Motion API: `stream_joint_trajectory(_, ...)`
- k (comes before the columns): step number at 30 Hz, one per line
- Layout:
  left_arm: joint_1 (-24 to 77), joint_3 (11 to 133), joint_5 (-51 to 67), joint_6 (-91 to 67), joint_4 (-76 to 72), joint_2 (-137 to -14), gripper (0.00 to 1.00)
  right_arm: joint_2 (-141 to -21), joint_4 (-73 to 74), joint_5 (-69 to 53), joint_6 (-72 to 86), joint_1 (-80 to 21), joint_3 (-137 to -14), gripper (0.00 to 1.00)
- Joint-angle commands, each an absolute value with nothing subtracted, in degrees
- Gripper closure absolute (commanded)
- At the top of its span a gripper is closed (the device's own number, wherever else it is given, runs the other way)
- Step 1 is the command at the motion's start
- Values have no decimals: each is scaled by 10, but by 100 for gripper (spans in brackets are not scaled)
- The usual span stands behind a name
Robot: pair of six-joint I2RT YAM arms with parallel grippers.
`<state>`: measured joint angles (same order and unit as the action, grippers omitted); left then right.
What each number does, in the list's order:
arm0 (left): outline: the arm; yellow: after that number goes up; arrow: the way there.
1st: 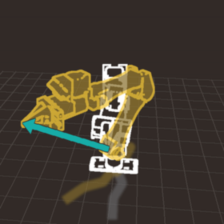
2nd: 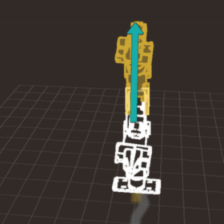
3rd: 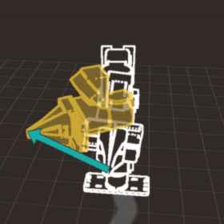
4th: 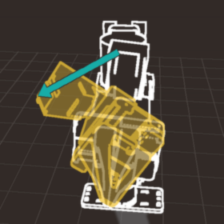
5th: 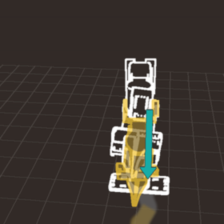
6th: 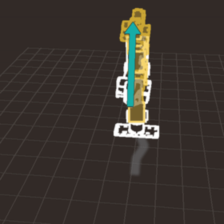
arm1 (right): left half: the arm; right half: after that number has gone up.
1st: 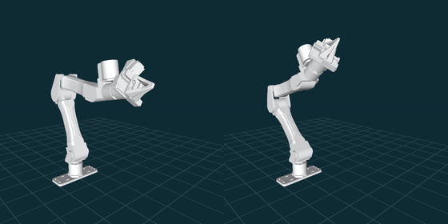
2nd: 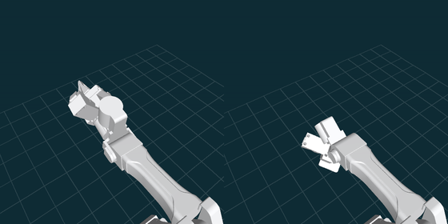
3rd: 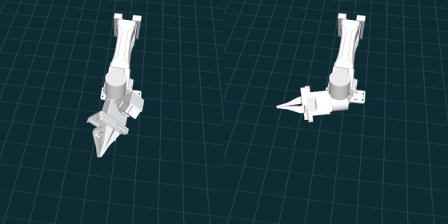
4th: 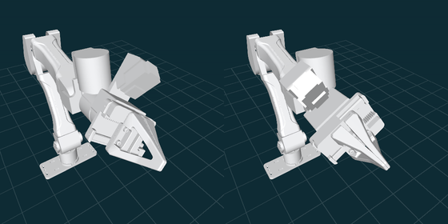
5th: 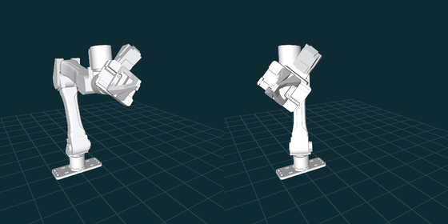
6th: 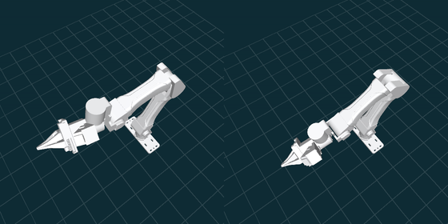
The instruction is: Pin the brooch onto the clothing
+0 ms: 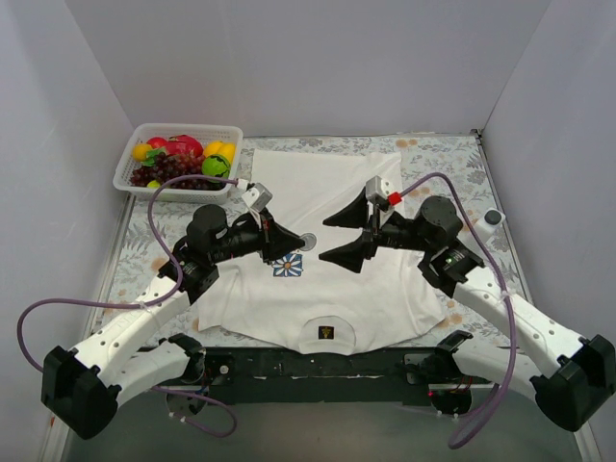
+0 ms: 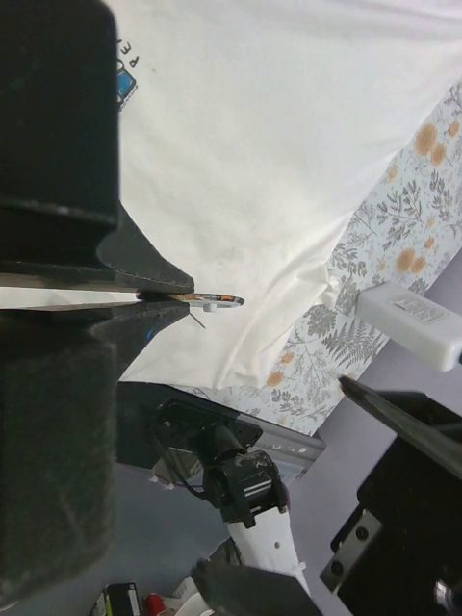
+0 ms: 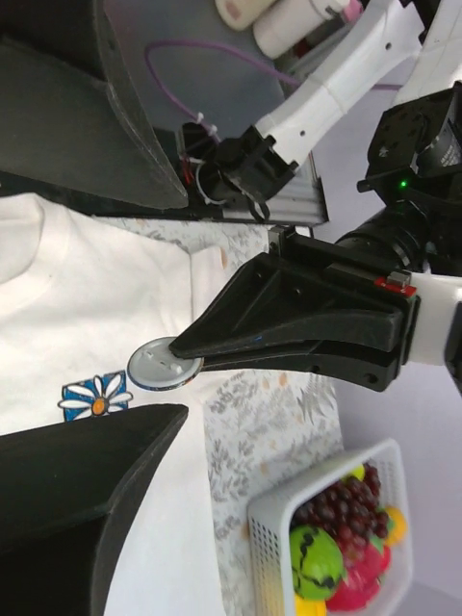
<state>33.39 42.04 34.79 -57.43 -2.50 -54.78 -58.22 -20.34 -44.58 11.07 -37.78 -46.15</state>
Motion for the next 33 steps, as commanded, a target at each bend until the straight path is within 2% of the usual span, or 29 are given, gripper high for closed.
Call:
stream_joint_trajectory(1, 335, 417, 311, -570, -30, -535, 100, -538, -240, -359, 83, -378, -439, 9)
stream_joint_trajectory(9, 335, 411, 290, -573, -32, -554, 100, -544, -220, -352, 85, -376, -442, 8)
stream_joint_trajectory(33, 335, 396, 107, -568, -5, -584, 100, -576, -177, -343, 76, -375, -447, 8)
